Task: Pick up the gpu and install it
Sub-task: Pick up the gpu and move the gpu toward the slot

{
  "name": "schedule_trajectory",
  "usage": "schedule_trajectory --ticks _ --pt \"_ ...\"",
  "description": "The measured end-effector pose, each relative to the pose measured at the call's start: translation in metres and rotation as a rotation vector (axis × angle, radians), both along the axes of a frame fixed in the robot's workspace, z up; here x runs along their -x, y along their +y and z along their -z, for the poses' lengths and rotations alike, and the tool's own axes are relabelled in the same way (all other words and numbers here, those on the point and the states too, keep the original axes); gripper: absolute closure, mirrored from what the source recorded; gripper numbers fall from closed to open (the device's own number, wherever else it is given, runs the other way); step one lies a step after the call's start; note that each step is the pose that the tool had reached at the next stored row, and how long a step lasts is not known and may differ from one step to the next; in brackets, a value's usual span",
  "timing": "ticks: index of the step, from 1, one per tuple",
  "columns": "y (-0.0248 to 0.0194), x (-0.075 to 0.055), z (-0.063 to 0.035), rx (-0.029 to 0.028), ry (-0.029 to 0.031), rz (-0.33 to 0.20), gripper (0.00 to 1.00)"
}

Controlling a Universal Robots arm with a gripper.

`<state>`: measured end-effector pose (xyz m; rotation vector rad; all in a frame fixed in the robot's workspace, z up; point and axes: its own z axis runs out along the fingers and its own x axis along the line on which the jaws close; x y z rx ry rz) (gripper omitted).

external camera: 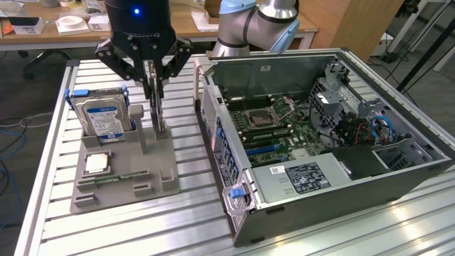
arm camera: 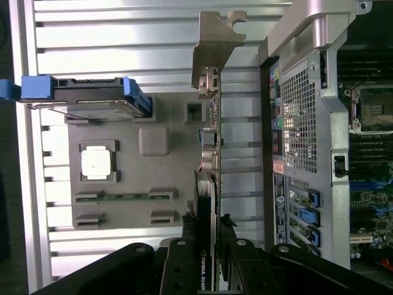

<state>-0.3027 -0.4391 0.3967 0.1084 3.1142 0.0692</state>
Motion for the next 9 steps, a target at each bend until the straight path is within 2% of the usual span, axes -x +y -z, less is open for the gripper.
schedule_trajectory --ticks 9 --pt "0.0000 0.0000 -0.0046 0.0000 -0.0001 0.000 0.74"
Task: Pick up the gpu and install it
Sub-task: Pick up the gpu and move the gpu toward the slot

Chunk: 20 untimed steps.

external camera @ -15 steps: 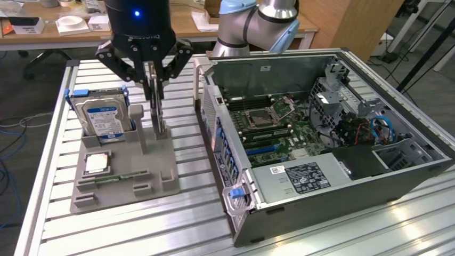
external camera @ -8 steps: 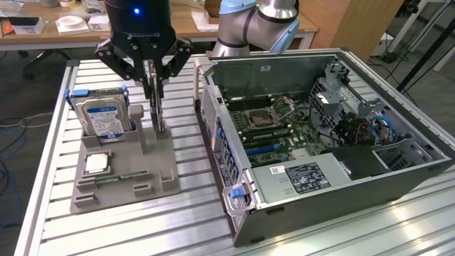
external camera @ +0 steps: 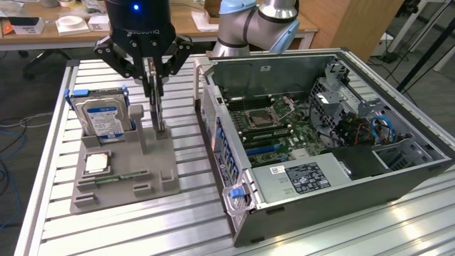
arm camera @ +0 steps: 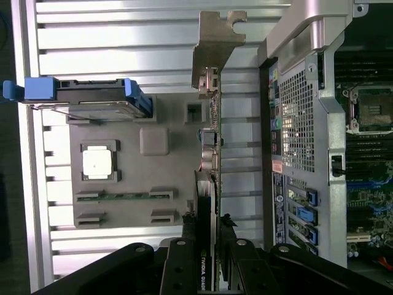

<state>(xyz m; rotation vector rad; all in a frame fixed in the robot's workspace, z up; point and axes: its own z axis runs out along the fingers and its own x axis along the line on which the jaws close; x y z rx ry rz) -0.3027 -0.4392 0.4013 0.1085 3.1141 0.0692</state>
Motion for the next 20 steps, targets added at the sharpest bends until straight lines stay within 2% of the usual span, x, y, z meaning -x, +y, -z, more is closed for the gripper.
schedule_trajectory --ticks 8,20 --pt "0.0001 0.000 -0.0021 0.0005 0.0005 0.000 0.74" --pt "0.0002 0.000 -0.0208 0.0001 0.0001 0.000 0.74"
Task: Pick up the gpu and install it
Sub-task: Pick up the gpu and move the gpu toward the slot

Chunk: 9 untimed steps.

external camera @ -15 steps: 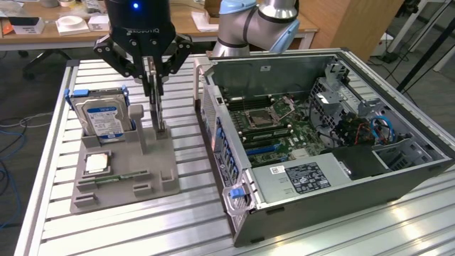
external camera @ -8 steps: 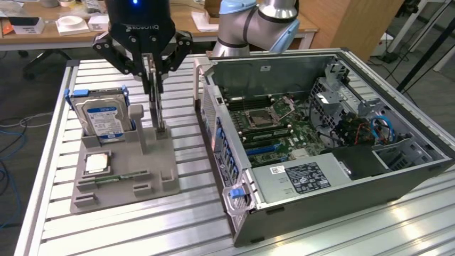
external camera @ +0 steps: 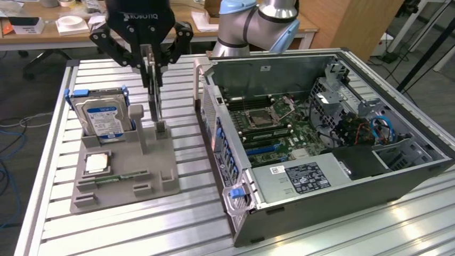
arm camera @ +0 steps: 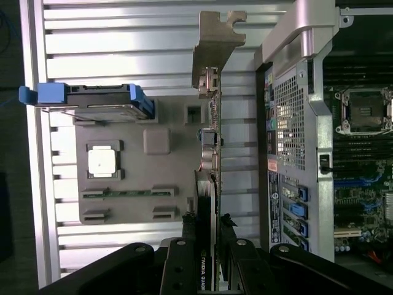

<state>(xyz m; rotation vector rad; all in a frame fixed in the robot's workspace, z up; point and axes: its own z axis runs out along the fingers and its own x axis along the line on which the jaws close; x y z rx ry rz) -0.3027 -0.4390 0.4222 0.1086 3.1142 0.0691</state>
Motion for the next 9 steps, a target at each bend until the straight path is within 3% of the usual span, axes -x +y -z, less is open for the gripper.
schedule_trajectory --ticks 9 --pt "0.0000 0.0000 -0.0062 0.0000 -0.0001 0.000 0.74"
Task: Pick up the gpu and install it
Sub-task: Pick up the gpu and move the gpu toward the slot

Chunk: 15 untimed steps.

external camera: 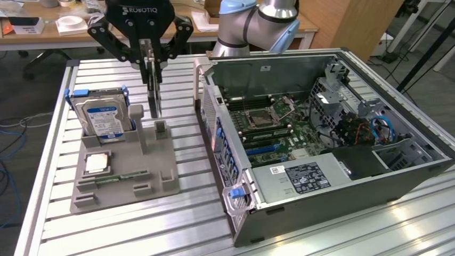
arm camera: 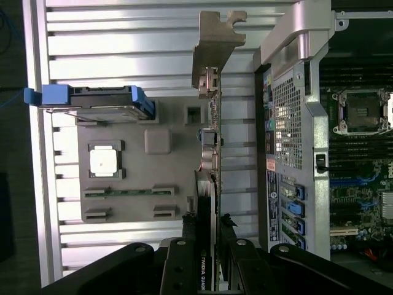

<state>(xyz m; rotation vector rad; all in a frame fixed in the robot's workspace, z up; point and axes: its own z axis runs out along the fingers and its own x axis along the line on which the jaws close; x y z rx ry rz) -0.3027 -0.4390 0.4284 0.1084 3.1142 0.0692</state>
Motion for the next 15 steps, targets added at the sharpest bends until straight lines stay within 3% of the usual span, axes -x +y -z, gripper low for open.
schedule_trajectory --ticks 15 --pt "0.0000 -0.0083 -0.0001 0.0001 0.0001 0.000 0.74"
